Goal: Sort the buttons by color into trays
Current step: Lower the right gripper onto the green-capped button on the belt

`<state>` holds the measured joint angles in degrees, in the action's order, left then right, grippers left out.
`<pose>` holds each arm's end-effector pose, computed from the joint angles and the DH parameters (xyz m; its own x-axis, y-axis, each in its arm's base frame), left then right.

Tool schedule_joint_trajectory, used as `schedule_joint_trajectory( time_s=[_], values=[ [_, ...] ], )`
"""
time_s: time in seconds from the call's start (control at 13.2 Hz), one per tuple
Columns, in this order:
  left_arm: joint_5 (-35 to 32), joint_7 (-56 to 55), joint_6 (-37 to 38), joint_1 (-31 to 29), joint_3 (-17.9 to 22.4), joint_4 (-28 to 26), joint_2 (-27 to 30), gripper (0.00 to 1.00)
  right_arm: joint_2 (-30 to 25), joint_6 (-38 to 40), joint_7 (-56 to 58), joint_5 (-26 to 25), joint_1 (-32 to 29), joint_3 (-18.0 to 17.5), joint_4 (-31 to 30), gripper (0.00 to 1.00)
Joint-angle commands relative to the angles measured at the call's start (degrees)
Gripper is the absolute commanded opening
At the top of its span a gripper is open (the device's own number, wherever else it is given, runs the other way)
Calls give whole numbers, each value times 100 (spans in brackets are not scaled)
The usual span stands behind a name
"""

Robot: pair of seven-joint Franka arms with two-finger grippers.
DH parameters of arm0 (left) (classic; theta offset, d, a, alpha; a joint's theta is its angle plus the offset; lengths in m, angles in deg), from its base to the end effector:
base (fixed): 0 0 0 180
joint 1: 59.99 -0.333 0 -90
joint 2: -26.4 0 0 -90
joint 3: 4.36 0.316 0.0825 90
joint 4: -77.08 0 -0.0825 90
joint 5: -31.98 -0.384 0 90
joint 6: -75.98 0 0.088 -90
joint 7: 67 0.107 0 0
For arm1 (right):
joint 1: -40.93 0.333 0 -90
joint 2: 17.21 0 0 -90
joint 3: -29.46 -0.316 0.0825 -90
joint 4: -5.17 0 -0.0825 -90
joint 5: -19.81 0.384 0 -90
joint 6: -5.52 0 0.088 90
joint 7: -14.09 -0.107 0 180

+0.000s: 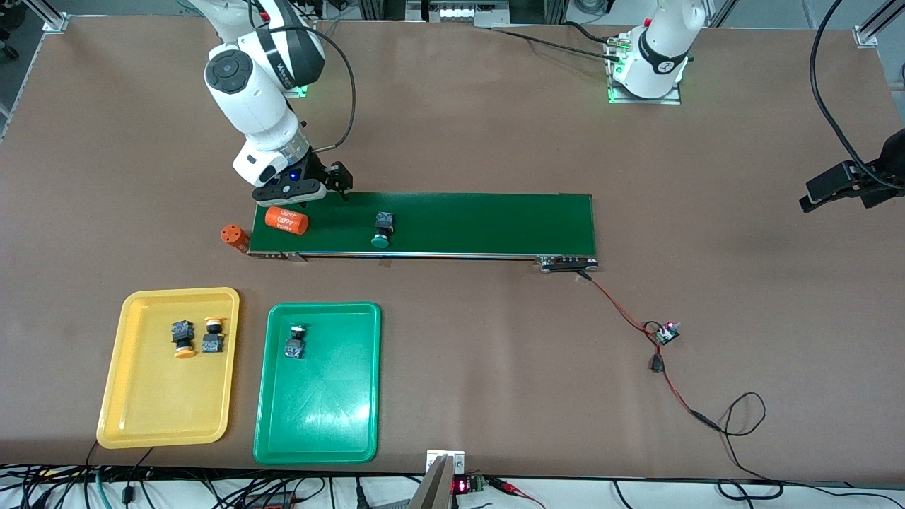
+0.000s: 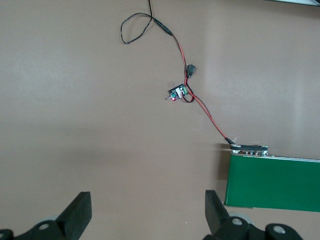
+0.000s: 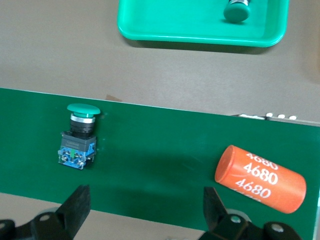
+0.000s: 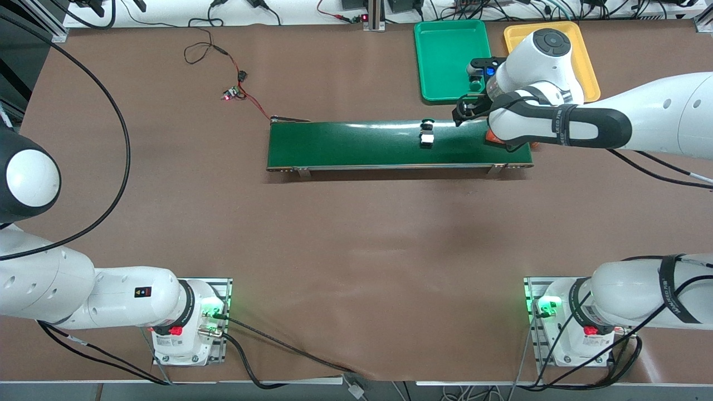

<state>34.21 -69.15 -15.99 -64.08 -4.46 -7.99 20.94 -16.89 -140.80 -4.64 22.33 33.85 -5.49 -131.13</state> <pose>0.5865 0.0369 0.6140 0.9938 0.1083 0.0236 0.1073 -0.9934 0.0400 0.4535 0.2391 0.3360 0.9819 0.1166 0.1491 0.1303 -0.9877 -0.0859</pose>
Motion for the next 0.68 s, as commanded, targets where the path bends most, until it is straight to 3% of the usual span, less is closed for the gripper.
schedule_joint_trajectory(
  time_s=[0.0,0.15,0.45,0.61],
  values=[
    [-47,22,4,-13,-8,8,71,100,30,139,-234,-181,-48,-29,95,100],
    [-47,22,4,-13,-8,8,62,100,91,165,-631,-373,-22,-29,95,100],
    [-47,22,-5,-13,10,8,53,100,302,393,-1851,-1278,48,-29,121,100],
    [-47,22,-5,-22,10,8,53,100,504,393,-2090,-1341,145,-29,304,100]
  ],
)
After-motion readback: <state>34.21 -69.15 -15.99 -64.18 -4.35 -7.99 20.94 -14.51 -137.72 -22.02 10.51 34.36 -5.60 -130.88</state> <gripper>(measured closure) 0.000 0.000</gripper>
